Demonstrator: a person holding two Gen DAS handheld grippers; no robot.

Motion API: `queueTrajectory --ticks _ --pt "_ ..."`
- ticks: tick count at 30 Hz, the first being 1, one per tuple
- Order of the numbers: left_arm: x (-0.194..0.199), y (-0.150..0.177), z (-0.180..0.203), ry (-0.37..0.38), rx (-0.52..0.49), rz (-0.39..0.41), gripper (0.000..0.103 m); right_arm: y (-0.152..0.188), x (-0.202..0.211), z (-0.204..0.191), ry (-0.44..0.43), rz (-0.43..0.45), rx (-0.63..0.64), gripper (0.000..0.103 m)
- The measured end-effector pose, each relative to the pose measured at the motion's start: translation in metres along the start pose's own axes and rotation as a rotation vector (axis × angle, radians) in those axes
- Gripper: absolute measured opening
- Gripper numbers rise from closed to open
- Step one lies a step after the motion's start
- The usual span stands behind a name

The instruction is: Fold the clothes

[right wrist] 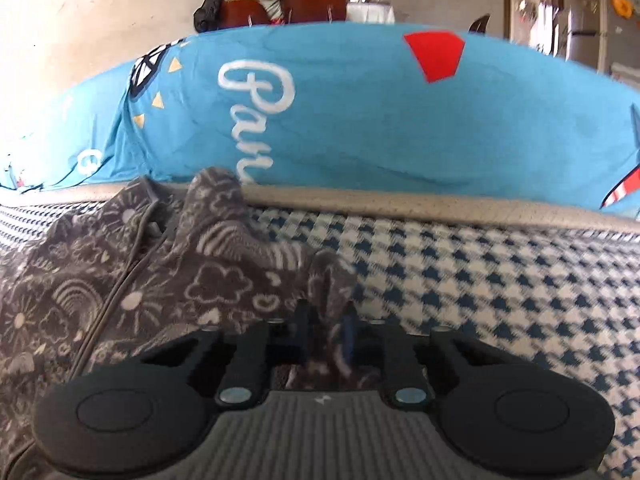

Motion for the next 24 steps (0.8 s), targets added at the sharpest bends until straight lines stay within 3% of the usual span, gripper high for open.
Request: queueTrajectory --ticks 3,7,10,13,15,24 --pt "-0.001 0.001 0.000 -0.011 -0.020 -0.001 0.103 -0.007 0.002 0.008 0.048 0.044 -0.034 0.011" --pt "-0.004 0.002 -0.005 -0.028 -0.041 -0.010 0.103 -0.004 -0.007 0.016 0.089 0.022 -0.079 0.011" --pt "-0.005 0.003 -0.007 -0.040 -0.065 -0.016 0.103 -0.007 -0.006 0.019 0.101 0.005 -0.118 0.030" --pt "-0.004 0.002 -0.009 -0.044 -0.068 -0.015 0.103 -0.018 0.010 0.026 0.057 0.022 -0.184 0.041" --pt "-0.003 0.002 -0.008 -0.045 -0.066 -0.014 0.103 -0.020 0.022 0.032 0.080 0.042 -0.206 0.051" --pt "-0.001 -0.003 -0.003 -0.035 -0.044 0.009 0.103 0.008 0.070 0.050 0.072 -0.034 -0.310 0.052"
Point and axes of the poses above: each gripper's, at about its wrist camera, not at the fingertips, and x roughly against the way its jaws point, z to its right, y to its underside, the point moved 8 cm from there along -x, roughly the way its jaws point, and after that the axes turned 4 degrees about y, right-handed, at the moved point
